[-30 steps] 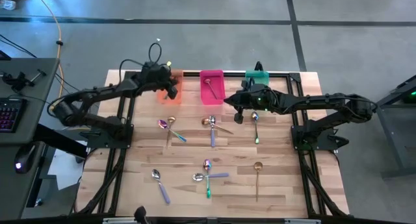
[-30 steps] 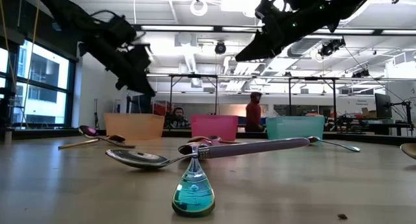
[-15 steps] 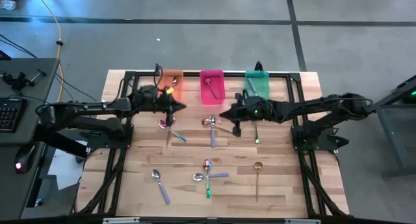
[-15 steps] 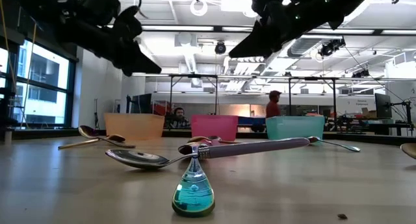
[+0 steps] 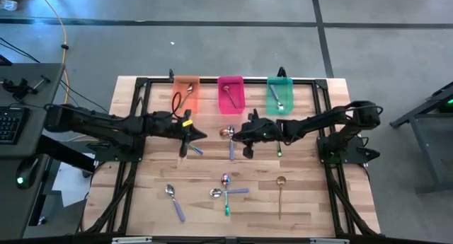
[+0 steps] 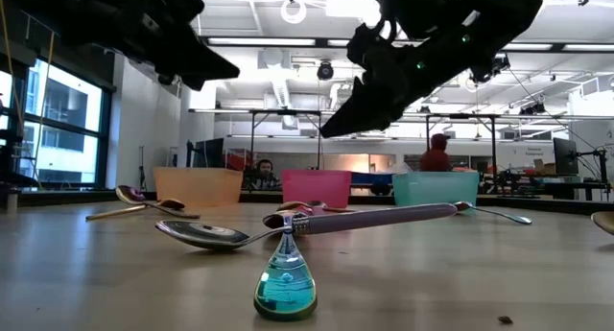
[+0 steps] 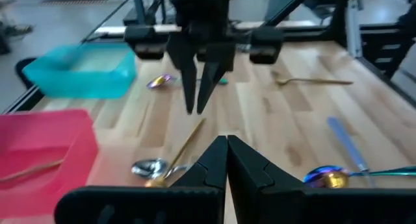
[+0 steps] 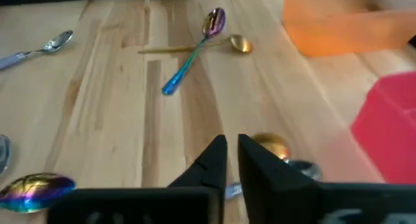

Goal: Sort silverware by color (type)
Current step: Put the middle top yellow spoon into the pink bin

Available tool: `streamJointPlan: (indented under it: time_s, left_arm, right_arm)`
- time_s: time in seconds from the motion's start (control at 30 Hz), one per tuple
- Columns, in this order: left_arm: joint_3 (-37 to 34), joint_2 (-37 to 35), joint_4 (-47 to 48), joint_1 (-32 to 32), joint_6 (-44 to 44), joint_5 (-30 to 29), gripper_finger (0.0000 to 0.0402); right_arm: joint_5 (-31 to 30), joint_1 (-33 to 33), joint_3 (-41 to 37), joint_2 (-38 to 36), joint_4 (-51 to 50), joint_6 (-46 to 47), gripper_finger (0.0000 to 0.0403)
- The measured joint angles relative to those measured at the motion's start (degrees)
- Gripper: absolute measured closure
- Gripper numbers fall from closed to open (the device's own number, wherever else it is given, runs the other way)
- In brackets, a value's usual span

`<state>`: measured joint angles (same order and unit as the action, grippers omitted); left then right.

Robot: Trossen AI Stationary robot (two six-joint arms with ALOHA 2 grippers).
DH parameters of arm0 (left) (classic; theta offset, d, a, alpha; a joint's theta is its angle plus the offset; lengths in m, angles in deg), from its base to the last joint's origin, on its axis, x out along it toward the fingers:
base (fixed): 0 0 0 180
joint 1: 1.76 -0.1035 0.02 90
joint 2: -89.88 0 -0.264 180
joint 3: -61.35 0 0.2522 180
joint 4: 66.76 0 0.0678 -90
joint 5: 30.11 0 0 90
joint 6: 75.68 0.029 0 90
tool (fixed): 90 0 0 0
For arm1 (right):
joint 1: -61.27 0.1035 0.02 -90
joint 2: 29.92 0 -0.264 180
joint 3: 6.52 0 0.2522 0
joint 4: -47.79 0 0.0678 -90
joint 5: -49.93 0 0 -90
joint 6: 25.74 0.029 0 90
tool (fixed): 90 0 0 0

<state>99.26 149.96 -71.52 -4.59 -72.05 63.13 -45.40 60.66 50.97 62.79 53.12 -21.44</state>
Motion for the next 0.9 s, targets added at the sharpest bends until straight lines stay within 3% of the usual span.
streamJointPlan:
  time_s: [0.17, 0.37, 0.7, 0.9]
  left_arm:
    - [0.0, 2.2, -4.7, 2.3, -0.9, 0.1, 0.0401]
    - [0.0, 5.2, -4.6, 3.4, -1.5, 1.3, 0.0401]
    - [0.1, 4.9, 3.1, 3.3, -6.9, 0.4, 0.0401]
    - [0.0, 6.9, -1.3, 4.1, -7.7, -0.1, 0.0401]
  right_arm:
    - [-3.9, 1.7, 0.0, 0.0, -1.2, 0.9, 0.0317]
    - [-4.2, 2.3, 0.0, 0.0, -1.3, 0.9, 0.0272]
    - [-0.4, 2.1, 0.0, 0.0, -2.1, -1.3, 0.0269]
    - [-0.6, 1.6, 0.0, 0.0, -4.9, 3.2, 0.0269]
